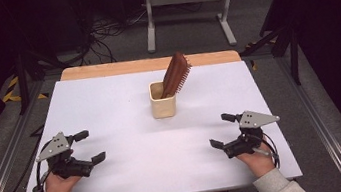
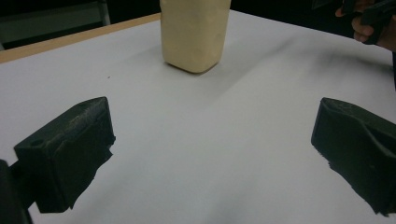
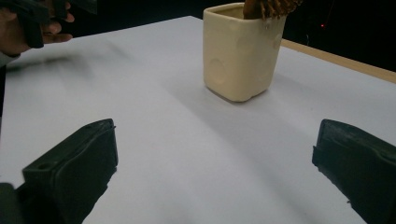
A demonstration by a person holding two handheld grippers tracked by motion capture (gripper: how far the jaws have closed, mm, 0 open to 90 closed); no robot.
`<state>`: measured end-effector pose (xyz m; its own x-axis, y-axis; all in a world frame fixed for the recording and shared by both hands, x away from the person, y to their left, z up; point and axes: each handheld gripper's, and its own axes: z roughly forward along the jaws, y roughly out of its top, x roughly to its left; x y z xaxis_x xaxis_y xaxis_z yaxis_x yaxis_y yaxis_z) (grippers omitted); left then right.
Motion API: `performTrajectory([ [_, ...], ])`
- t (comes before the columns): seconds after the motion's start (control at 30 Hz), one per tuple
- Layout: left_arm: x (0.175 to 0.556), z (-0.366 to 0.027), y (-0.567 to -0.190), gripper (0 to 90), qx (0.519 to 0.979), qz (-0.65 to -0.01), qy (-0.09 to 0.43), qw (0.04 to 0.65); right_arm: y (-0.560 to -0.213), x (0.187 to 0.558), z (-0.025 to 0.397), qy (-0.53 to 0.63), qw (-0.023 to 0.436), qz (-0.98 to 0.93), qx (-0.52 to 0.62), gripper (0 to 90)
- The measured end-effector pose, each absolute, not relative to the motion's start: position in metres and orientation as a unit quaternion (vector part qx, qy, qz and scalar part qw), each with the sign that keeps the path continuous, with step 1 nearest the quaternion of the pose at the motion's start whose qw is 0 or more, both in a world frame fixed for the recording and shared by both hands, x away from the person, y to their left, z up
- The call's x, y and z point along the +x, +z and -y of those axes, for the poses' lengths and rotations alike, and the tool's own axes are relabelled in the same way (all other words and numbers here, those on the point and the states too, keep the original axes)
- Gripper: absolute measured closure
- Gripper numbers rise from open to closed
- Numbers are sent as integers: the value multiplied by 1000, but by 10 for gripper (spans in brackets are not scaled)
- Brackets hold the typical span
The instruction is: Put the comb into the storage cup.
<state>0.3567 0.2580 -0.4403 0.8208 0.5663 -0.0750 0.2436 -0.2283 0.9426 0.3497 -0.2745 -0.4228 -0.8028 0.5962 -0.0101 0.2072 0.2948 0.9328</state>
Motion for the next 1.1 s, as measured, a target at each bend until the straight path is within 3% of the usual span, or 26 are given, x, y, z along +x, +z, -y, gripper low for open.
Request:
performTrajectory([
  [0.5, 356, -255, -457, 3, 774, -281, 150, 548, -455, 353, 272, 516, 167, -794, 273, 4],
  [0.87, 356, -255, -460, 3, 772, -284, 137, 551, -453, 349, 273, 524, 175, -787, 274, 8],
  [0.97, 355, -255, -460, 3, 769, -284, 137, 556, -453, 349, 275, 528, 155, -785, 285, 75],
  [1.1, 355, -254, -459, 3, 766, -283, 138, 560, -451, 348, 275, 527, 173, -783, 281, 60],
])
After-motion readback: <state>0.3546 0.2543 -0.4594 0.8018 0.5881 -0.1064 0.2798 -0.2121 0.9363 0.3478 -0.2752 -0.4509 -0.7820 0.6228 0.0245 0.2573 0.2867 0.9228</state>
